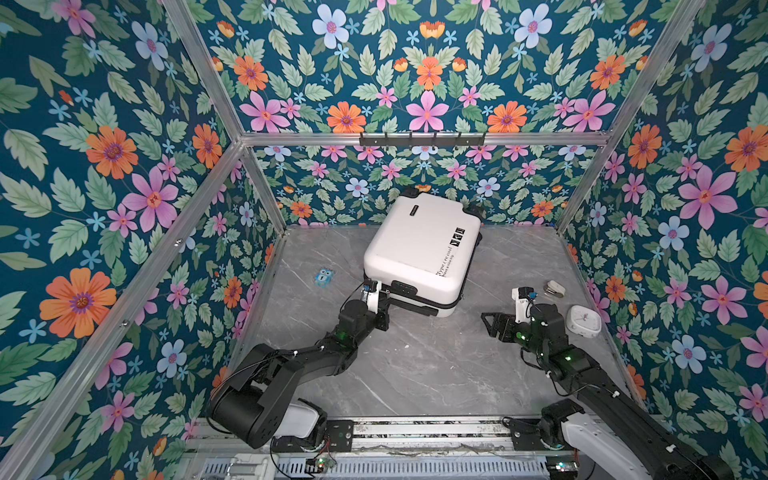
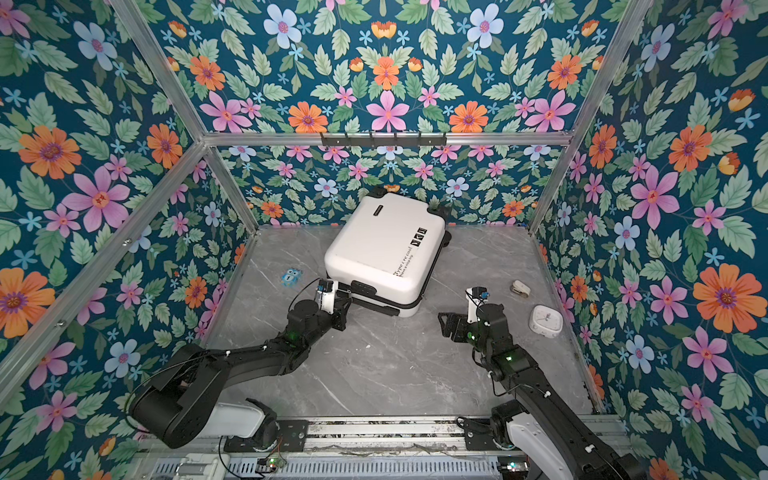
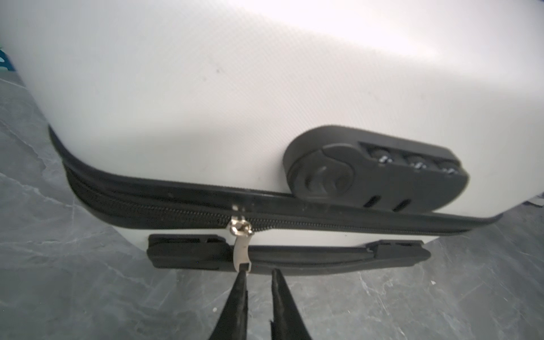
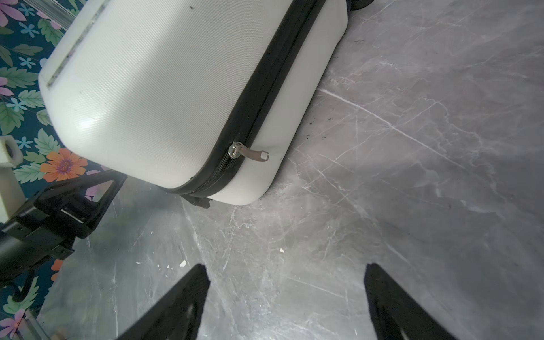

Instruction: Pack the luggage

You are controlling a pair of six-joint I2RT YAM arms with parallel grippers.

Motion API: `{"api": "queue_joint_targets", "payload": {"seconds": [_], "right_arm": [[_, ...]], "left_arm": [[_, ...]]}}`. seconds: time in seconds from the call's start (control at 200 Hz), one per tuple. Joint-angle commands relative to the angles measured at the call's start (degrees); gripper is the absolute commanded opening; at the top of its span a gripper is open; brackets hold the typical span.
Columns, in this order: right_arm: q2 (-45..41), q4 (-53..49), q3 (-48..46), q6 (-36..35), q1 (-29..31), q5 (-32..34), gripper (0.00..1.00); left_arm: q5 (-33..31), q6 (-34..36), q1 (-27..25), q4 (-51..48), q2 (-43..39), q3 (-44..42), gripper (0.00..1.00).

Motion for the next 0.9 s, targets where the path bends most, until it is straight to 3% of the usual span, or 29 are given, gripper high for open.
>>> {"api": "queue_joint_targets", "payload": {"seconds": [0.0,0.475,0.645,0.895], "right_arm": [[0.3,3.0,0.3,-0.5,0.1,0.0,0.84],[1.4,4.3,0.7,1.2,0.1,-0.8,0.84],[1.4,4.3,0.8,1.6,0.1,-1.4,0.83],[3.6,3.1,1.7,-0.8,0.1,-1.0,0.81]], "left_arm": [[-0.6,1.6,0.1,4.4,2.2,1.4,0.17],[-1.8,1.8,0.1,6.1,9.0,4.2,0.11],[-2.4,1.5,0.8,7.3,10.1,4.2,0.0],[3.5,4.3,4.5,2.9,6.2,2.9,0.0]]}}
